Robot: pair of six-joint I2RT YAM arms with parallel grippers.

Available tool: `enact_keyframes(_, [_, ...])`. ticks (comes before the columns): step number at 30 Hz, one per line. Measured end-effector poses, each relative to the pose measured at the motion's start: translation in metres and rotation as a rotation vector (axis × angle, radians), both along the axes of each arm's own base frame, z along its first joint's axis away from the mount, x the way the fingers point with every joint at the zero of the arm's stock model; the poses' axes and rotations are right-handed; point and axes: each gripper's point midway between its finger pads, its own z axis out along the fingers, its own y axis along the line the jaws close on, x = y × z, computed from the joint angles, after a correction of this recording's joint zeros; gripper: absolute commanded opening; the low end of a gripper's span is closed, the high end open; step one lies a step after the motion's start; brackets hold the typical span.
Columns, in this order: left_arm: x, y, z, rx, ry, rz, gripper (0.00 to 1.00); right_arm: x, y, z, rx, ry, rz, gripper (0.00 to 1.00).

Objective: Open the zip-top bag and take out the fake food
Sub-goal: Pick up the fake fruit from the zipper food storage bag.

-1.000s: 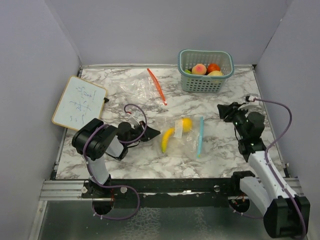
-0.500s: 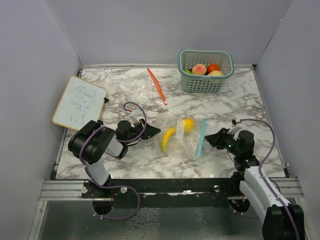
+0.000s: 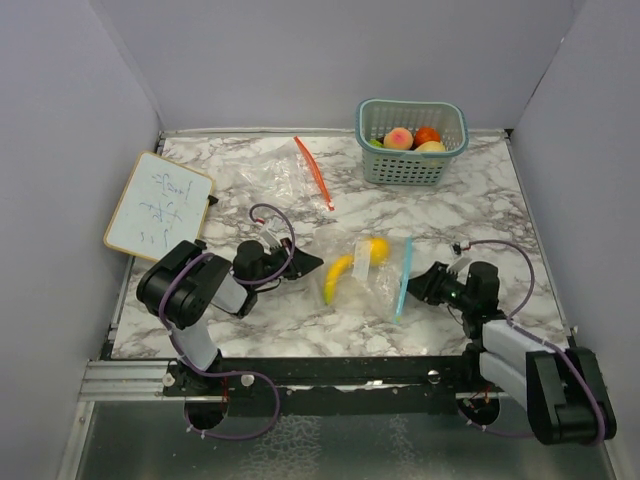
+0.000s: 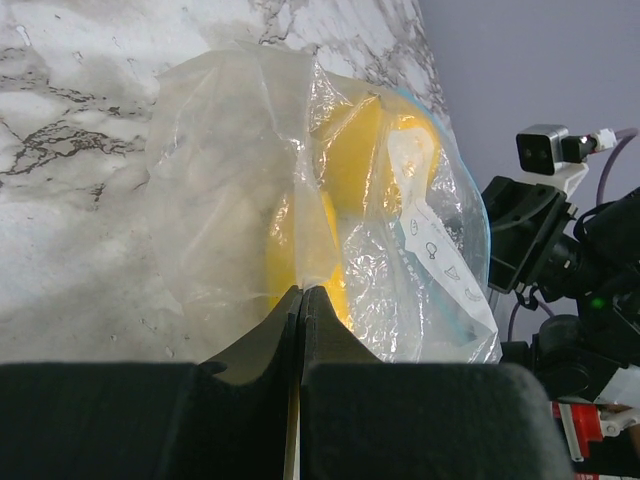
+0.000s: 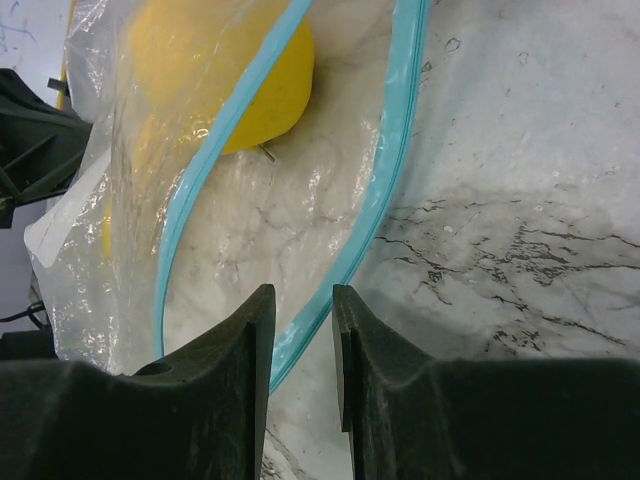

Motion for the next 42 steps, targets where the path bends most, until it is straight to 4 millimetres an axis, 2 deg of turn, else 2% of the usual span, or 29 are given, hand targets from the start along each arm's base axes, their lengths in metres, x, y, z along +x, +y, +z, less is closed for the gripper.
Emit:
enact_keyframes(4, [-0.003,-0.003,-0.002,0.006,0.006,-0.01,0.0,0.003,0.005,-0.006,0.024,0.026,0.025,0.3])
enact_keyframes(8, [-0.004,-0.003,-0.004,0.013,0.012,-0.01,0.0,0.012,0.013,0.001,0.045,-0.001,0.052,0.31])
enact_keyframes(13, [-0.005,-0.005,-0.005,0.017,0.014,-0.014,0.0,0.021,0.04,0.012,0.059,-0.051,0.146,0.32])
enact_keyframes(17, [-0.007,-0.007,-0.005,0.016,0.012,-0.021,0.0,0.025,0.052,0.009,0.075,-0.055,0.175,0.37])
enact_keyframes(20, [-0.007,-0.008,-0.005,0.017,0.012,-0.022,0.0,0.028,0.054,0.009,0.084,-0.061,0.171,0.44])
enact_keyframes(22, [-0.007,-0.008,-0.005,0.02,0.012,-0.023,0.0,0.033,0.056,0.015,0.085,-0.087,0.167,0.52])
enact_keyframes(25, [-0.008,-0.008,-0.007,0.026,0.016,-0.023,0.0,0.041,0.058,0.03,0.07,-0.153,0.164,0.67])
enact_keyframes(29, [-0.008,-0.008,-0.01,0.028,0.022,-0.023,0.0,0.054,0.06,0.061,0.011,-0.292,0.151,0.9])
enact_keyframes(32, [-0.007,-0.008,-0.016,0.032,0.035,-0.023,0.0,0.067,0.06,0.072,-0.047,-0.353,0.144,1.0])
enact_keyframes(34, [-0.006,-0.01,-0.017,0.03,0.039,-0.024,0.0,0.072,0.059,0.069,-0.082,-0.355,0.144,0.99])
enact_keyframes(38, [-0.005,-0.012,-0.016,0.025,0.037,-0.028,0.0,0.078,0.06,0.048,-0.144,-0.311,0.155,0.99])
enact_keyframes(42, [-0.006,-0.013,-0.016,0.025,0.037,-0.03,0.0,0.079,0.071,0.029,-0.191,-0.273,0.186,0.99])
